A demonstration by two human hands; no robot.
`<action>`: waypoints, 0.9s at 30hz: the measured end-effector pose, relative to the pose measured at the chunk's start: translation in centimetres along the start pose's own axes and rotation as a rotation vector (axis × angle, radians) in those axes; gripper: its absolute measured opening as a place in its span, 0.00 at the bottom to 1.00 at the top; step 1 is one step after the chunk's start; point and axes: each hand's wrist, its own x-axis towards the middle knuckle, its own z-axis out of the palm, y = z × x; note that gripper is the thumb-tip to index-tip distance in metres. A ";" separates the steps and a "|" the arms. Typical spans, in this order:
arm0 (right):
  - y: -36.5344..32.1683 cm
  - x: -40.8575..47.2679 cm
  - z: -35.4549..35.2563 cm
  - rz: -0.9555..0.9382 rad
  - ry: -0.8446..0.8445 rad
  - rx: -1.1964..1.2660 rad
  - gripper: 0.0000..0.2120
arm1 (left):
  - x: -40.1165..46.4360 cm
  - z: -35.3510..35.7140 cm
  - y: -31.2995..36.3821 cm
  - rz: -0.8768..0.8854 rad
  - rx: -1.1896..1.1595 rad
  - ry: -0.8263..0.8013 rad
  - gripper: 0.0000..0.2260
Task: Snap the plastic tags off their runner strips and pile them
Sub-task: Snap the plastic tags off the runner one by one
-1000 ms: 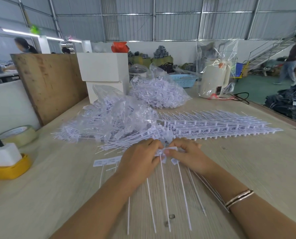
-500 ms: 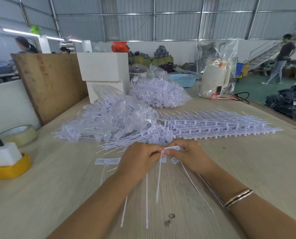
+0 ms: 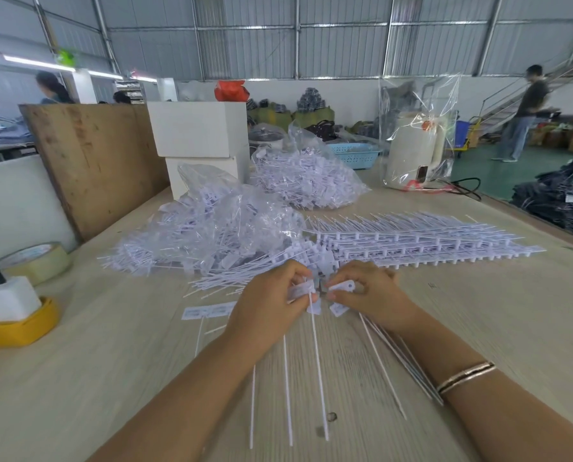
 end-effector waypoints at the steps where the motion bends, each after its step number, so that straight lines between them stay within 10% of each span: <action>1: 0.1 0.0 0.0 0.022 -0.009 -0.101 0.08 | 0.0 -0.1 -0.1 0.005 0.016 -0.002 0.14; 27: -1.9 -0.4 0.7 0.069 0.000 0.357 0.11 | -0.2 -0.1 0.0 0.211 0.380 -0.097 0.14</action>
